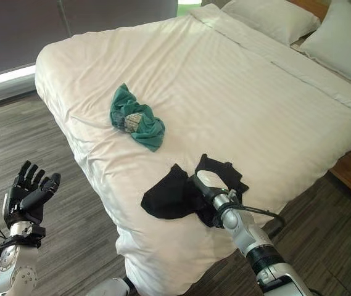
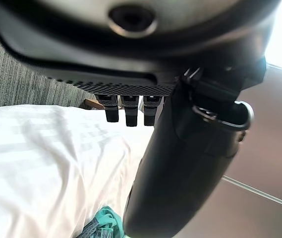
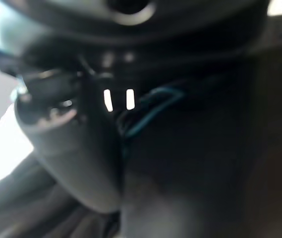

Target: Pick up bed clothes into laundry basket.

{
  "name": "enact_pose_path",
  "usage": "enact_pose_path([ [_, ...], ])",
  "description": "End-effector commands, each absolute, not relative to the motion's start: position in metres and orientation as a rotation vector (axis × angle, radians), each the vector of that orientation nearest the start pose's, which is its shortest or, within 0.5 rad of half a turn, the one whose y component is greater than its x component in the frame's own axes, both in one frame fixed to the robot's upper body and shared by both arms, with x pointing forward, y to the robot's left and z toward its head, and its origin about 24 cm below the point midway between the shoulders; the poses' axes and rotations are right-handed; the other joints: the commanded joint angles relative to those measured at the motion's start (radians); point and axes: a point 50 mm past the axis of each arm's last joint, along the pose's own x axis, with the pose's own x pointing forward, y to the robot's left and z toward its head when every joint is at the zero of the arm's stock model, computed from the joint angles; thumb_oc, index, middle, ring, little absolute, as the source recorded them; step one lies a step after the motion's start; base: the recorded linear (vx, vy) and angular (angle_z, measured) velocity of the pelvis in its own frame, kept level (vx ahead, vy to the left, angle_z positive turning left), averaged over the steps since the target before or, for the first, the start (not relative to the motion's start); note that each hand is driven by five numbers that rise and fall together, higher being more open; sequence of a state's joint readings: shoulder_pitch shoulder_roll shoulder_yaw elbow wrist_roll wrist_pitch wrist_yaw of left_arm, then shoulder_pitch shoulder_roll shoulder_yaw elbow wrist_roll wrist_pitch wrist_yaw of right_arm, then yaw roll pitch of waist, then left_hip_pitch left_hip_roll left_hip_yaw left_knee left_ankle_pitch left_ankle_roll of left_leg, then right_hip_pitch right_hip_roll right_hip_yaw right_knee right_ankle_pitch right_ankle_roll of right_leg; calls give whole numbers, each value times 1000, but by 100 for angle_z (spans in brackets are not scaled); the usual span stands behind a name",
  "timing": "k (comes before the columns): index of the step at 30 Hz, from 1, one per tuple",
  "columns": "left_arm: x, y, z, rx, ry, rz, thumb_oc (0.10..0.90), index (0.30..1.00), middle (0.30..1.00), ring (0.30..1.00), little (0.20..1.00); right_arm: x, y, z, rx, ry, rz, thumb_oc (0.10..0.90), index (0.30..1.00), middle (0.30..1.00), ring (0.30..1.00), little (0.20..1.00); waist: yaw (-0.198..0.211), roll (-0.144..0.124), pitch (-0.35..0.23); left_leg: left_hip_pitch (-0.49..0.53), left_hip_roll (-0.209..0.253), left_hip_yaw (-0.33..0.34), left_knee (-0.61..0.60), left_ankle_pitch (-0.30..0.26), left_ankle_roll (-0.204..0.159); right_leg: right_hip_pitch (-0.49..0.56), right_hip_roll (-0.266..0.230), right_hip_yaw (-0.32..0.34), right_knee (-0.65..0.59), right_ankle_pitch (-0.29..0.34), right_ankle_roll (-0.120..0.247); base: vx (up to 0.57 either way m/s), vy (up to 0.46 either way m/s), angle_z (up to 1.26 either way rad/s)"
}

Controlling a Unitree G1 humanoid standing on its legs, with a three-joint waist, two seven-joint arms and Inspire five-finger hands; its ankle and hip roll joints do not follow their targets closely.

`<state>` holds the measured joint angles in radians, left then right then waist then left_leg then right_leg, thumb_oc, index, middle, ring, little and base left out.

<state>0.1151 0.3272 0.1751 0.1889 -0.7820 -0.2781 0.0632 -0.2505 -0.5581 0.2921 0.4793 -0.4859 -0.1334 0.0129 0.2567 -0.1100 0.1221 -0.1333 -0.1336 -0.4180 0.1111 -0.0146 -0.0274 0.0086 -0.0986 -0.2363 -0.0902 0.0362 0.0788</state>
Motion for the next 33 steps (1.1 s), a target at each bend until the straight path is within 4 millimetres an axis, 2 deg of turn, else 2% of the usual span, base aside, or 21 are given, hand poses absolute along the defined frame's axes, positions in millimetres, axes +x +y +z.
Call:
enact_pose_path([
  [1,218,301,73,-343,-365,451,800,900,900,900,900,252,-245,-11,-1042,293,288,400,300,300,300,300,-43,55,-74,63,17,-26,-198,90,-13,16,31,17,56,-97,40,-1,-15,-7],
  [9,223,298,74,-328,-363,442,800,900,900,900,900,249,-256,11,-957,204,175,400,300,300,300,300,-61,57,-45,63,27,-38,-175,95,-31,11,35,0,109,-132,20,-40,-37,-2],
  [10,228,294,80,-340,-390,415,800,900,900,900,900,254,-263,21,-958,169,130,400,300,300,300,300,-60,51,16,-19,11,33,42,58,-65,3,3,2,125,-124,21,-203,25,23],
  [11,229,294,81,-342,-392,413,800,900,900,900,900,255,-263,22,-958,167,129,400,300,300,300,300,-60,52,14,-32,7,34,54,58,-64,-4,2,2,124,-119,23,-300,100,25],
  [12,228,292,83,-386,-425,418,800,900,900,900,900,264,-261,29,-951,135,114,400,300,300,300,300,-49,33,42,-35,30,96,231,37,-57,-28,-21,37,144,-101,17,-143,86,23],
  [13,229,292,84,-386,-427,418,800,900,900,900,900,264,-261,30,-951,133,114,400,300,300,300,300,-45,34,41,-44,30,102,240,35,-56,-34,-21,42,145,-97,18,-204,114,-7],
  [14,227,293,85,-435,-459,446,800,900,900,900,900,268,-259,30,-925,131,103,400,300,300,300,300,-41,0,55,-70,93,110,338,47,-32,-43,-50,70,146,-84,17,-88,62,-32],
  [15,226,294,86,-435,-460,446,800,900,900,900,900,268,-259,30,-925,130,104,400,300,300,300,300,-38,2,56,-74,96,114,350,39,-32,-45,-46,75,149,-86,18,-91,105,-76],
  [16,224,296,87,-458,-479,466,800,900,900,900,900,268,-260,30,-909,133,91,400,300,300,300,300,-45,-6,56,-79,154,104,381,52,-23,-53,-59,95,159,-87,23,-17,162,-72],
  [17,221,300,87,-476,-492,496,800,900,900,900,900,268,-259,30,-893,131,91,400,300,300,300,300,-61,-4,47,-60,216,95,343,72,-23,-63,-66,112,174,-94,34,23,258,-68],
  [18,217,303,89,-488,-519,516,800,900,900,900,900,266,-258,28,-891,137,102,400,300,300,300,300,-76,7,30,9,305,107,245,106,-42,-72,-68,127,200,-110,44,46,347,-28],
  [20,214,306,93,-472,-532,524,800,900,900,900,900,262,-261,26,-909,156,125,400,300,300,300,300,-103,33,2,73,448,114,107,206,-85,-105,-112,138,265,-128,75,23,494,-11],
  [21,214,306,95,-456,-534,512,800,900,900,900,900,259,-264,25,-922,171,132,400,300,300,300,300,-108,46,-13,101,499,113,5,268,-112,-138,-125,149,325,-151,86,-31,549,-8],
  [22,216,305,98,-444,-538,498,800,900,900,900,900,256,-271,23,-938,194,127,400,300,300,300,300,-117,58,-24,102,528,100,-58,310,-133,-167,-152,161,383,-168,105,-56,513,-7],
  [25,220,305,102,-460,-561,470,800,900,900,900,900,251,-285,24,-961,229,102,400,300,300,300,300,-134,83,-58,104,568,80,-167,333,-200,-218,-228,194,467,-179,157,-131,625,18],
  [26,223,305,106,-449,-564,455,800,900,900,900,900,246,-289,21,-947,242,74,400,300,300,300,300,-143,96,-73,119,571,76,-185,297,-222,-239,-276,215,484,-163,183,-159,579,10],
  [27,223,305,106,-449,-563,454,800,900,900,900,900,246,-289,21,-947,243,74,400,300,300,300,300,-140,94,-73,118,570,77,-183,295,-222,-242,-276,218,487,-164,183,-184,576,16],
  [28,224,306,110,-428,-571,445,800,900,900,900,900,243,-291,21,-931,243,50,400,300,300,300,300,-144,101,-81,133,562,68,-176,244,-230,-255,-291,235,489,-145,183,-139,366,11],
  [30,226,312,117,-378,-576,433,800,900,900,900,900,239,-295,18,-903,265,16,400,300,300,300,300,-159,104,-89,135,550,103,-123,56,-232,-223,-325,250,415,-67,183,-204,551,-10],
  [32,232,311,116,-312,-533,405,800,900,900,900,900,234,-297,16,-897,282,-20,400,300,300,300,300,-178,96,-92,151,494,138,-82,-77,-212,-154,-387,243,220,121,183,-172,610,-18],
  [33,232,314,112,-276,-500,407,800,900,900,900,900,231,-301,13,-879,296,-47,400,300,300,300,300,-186,91,-89,152,457,147,-77,-103,-198,-155,-418,244,166,266,183,-166,660,-11],
])
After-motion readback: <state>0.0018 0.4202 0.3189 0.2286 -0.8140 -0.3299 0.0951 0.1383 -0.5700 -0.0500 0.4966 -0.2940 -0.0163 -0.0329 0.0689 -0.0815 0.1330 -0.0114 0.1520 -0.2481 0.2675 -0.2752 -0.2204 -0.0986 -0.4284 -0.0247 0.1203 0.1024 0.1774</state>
